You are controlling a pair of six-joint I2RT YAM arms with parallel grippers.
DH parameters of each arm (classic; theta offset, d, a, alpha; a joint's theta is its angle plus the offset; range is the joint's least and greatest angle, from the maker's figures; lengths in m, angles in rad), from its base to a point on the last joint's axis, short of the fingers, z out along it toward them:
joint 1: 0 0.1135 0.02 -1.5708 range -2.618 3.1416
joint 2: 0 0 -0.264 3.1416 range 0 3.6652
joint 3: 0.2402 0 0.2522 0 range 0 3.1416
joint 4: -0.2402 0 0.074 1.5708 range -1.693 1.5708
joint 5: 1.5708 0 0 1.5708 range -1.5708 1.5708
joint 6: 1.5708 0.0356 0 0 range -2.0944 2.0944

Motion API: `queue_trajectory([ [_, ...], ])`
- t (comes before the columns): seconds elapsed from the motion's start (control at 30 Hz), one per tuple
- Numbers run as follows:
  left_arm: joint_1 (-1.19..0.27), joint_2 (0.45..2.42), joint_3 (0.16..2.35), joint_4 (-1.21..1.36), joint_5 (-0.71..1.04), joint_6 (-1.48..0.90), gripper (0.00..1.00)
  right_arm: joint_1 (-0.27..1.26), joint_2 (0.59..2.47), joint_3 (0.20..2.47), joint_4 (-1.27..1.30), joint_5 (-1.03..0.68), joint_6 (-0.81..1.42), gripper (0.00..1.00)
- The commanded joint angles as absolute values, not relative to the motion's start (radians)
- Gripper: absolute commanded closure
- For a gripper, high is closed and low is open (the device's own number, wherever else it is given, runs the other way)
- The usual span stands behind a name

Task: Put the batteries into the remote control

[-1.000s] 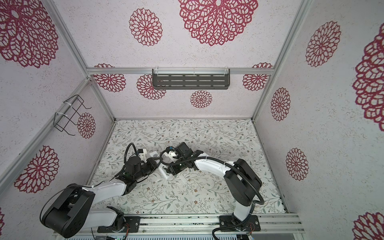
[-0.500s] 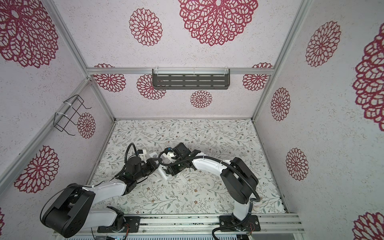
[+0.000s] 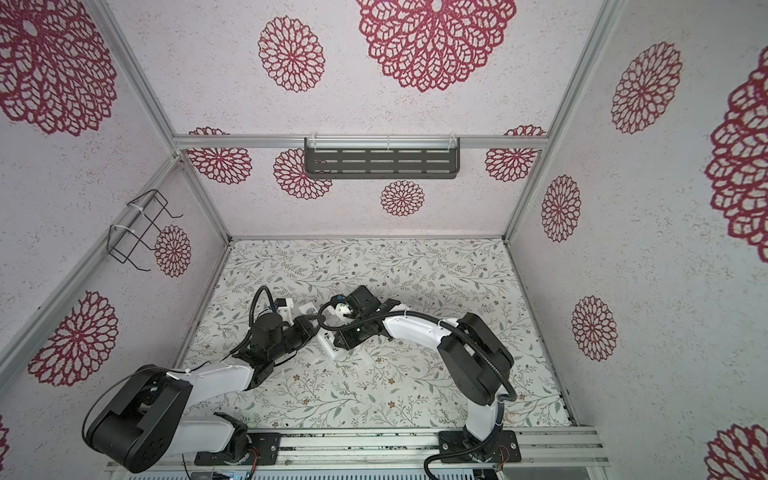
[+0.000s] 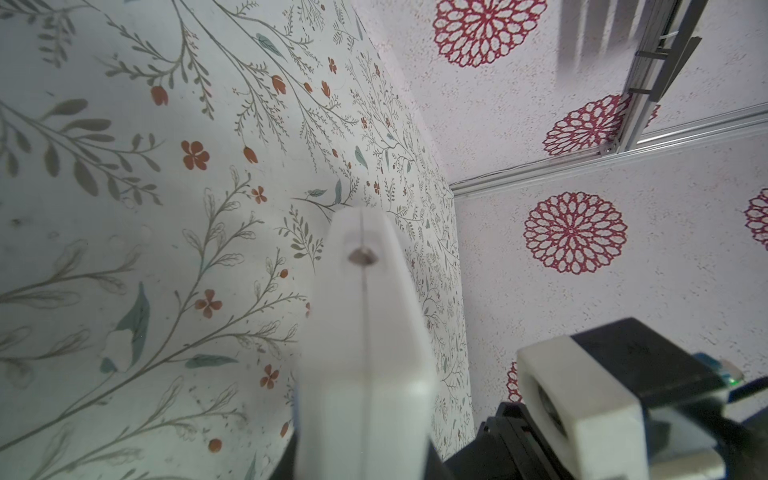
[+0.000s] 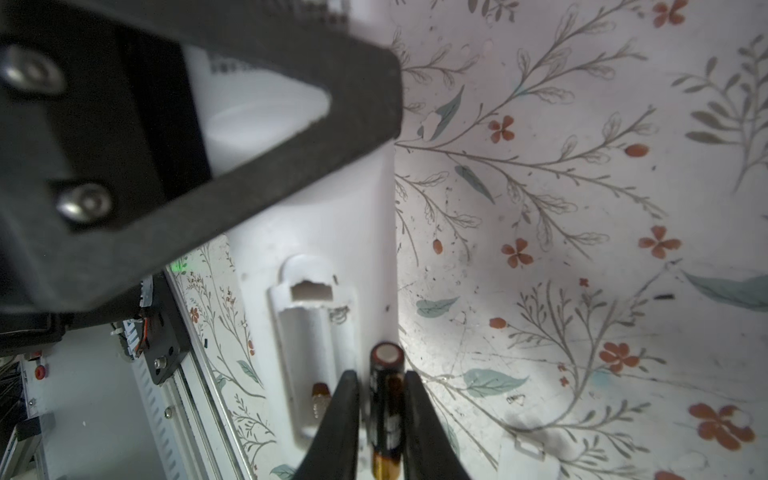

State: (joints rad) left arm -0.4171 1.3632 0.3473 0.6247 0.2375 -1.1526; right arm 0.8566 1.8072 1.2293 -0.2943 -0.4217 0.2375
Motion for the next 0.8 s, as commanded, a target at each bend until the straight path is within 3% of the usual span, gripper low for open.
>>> queue_trajectory([
  [0.0, -0.423, 1.369, 0.370, 0.745, 0.264, -1.186, 0.98, 0.862, 1.816, 1.255, -0.325, -0.394, 0.245, 0.83],
  [0.1, -0.423, 1.377, 0.368, 0.756, 0.266, -1.190, 0.98, 0.862, 1.812, 1.253, -0.325, -0.393, 0.242, 0.91],
  [0.27, -0.423, 1.381, 0.366, 0.756, 0.264, -1.187, 0.98, 0.862, 1.803, 1.251, -0.334, -0.383, 0.239, 0.97],
  [0.77, -0.423, 1.382, 0.351, 0.751, 0.258, -1.178, 0.98, 0.865, 1.744, 1.246, -0.364, -0.331, 0.213, 0.98],
])
